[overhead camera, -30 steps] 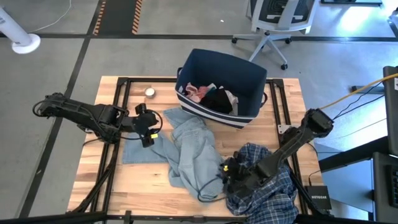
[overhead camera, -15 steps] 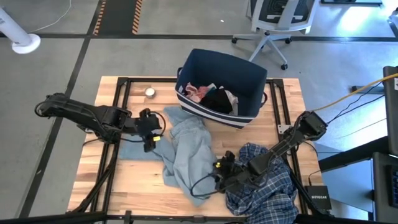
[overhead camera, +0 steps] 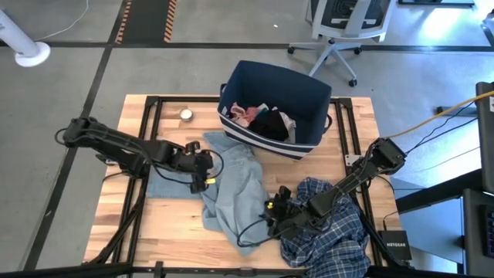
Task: Sort clothes
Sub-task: Put the light blue pants into the blue laundry organizer
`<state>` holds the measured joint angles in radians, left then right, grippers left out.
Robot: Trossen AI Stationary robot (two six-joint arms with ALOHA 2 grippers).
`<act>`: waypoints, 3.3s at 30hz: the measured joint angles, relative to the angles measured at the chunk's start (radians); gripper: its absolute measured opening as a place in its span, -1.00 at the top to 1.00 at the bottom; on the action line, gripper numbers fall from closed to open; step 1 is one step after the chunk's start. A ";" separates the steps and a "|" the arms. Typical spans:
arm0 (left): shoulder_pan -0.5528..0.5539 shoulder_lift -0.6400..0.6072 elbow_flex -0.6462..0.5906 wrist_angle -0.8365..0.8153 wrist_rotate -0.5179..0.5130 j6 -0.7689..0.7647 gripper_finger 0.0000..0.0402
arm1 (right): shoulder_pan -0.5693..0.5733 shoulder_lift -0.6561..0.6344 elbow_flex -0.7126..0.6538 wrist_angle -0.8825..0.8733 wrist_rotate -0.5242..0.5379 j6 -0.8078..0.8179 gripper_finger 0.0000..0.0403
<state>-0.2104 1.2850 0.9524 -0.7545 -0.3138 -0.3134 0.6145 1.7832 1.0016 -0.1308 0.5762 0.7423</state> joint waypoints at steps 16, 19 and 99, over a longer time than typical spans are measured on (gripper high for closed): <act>0.030 0.172 0.000 0.161 0.068 0.135 0.21 | 0.000 0.001 0.000 0.028 -0.003 -0.018 -0.25; 0.030 0.172 0.000 0.175 0.069 0.139 0.21 | -0.001 0.001 0.000 0.029 -0.019 -0.018 -0.25; -0.001 0.172 0.000 0.169 0.128 0.116 0.21 | 0.000 -0.046 0.001 0.211 -0.395 -0.069 -0.74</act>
<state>-0.2115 1.4567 0.9524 -0.5854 -0.1860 -0.1974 0.6147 1.7374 1.0023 0.0803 0.1807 0.6730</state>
